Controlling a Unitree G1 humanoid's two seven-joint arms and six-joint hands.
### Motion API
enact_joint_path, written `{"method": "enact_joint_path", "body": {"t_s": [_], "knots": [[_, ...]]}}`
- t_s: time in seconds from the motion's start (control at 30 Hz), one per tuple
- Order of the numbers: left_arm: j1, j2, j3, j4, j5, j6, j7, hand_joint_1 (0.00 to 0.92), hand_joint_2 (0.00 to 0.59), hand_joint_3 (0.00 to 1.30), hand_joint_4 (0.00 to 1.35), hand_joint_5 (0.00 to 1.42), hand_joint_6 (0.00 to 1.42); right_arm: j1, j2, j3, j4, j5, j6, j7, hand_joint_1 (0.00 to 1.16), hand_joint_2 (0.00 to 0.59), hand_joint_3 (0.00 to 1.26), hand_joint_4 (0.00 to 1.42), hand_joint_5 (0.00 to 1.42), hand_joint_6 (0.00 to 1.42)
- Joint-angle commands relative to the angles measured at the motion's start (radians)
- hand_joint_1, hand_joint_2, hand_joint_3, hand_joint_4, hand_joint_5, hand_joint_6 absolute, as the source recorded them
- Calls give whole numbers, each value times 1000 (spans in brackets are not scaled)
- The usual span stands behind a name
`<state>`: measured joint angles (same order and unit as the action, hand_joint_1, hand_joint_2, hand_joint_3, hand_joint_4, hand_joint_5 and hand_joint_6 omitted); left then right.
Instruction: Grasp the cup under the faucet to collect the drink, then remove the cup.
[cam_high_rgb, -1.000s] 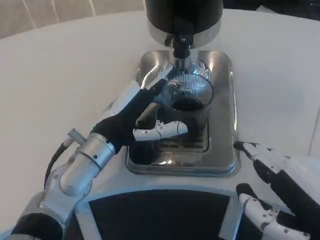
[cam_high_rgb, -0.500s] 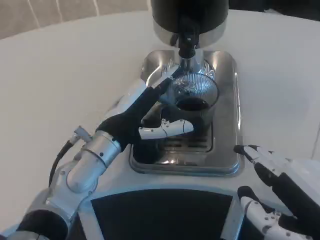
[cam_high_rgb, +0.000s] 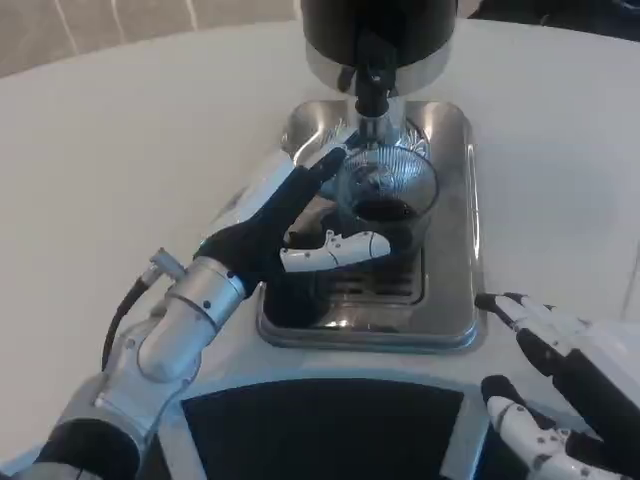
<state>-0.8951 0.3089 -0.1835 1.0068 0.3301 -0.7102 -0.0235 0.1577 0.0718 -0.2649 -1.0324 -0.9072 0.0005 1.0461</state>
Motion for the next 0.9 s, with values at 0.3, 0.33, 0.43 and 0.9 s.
{"method": "enact_joint_path", "body": {"t_s": [0.3,0.33,0.43,0.9], "knots": [[16,0,-19,-28,46,5,15,390,88,101,70,181,313,14,89,-13,-15,15,0,0,30,532,44,0,0,0],[17,1,-24,-29,56,11,23,390,88,101,70,181,314,13,87,-16,-15,17,1,0,29,532,44,0,0,0],[18,2,-34,-32,70,23,39,390,88,104,70,180,315,8,85,-22,-15,21,5,2,25,529,44,0,0,0],[21,-5,-56,-48,93,86,83,390,88,181,172,259,317,25,87,-14,-15,18,26,-7,28,528,50,0,0,0]]}}
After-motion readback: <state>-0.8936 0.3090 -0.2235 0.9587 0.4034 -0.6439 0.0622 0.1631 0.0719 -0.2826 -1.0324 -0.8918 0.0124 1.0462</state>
